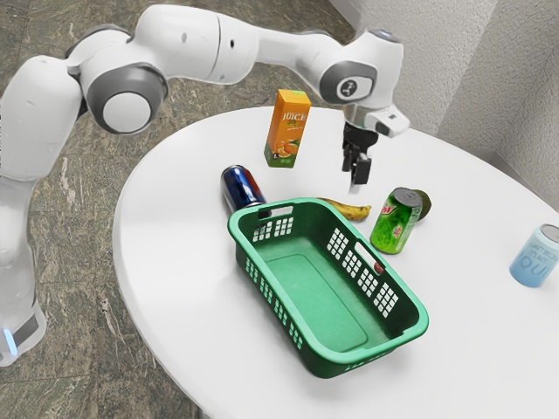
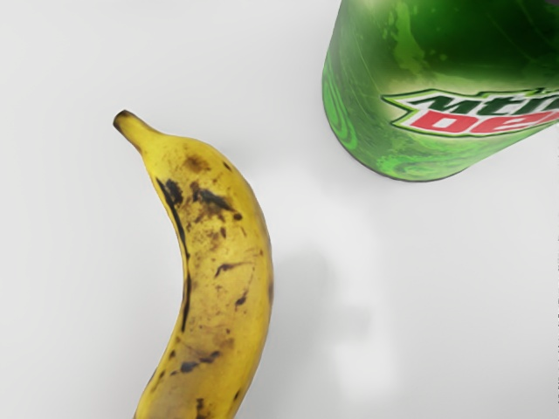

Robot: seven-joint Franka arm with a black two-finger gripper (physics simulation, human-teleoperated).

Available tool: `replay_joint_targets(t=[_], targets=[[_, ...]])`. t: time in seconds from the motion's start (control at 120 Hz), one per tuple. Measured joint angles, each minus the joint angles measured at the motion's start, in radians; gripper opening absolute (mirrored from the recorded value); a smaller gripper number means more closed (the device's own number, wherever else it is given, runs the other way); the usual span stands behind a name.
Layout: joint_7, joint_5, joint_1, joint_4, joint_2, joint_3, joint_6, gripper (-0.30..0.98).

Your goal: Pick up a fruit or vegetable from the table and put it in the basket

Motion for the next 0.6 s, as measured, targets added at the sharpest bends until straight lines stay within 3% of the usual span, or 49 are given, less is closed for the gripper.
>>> replay_joint_targets(t=[0.35,0.6], targets=[[0.058,-0.020,0.010,-0.011,0.041,0.011,0.008,0.69],[0.085,-0.019,0.031,-0.123,-0.009,0.007,0.069,0.69]])
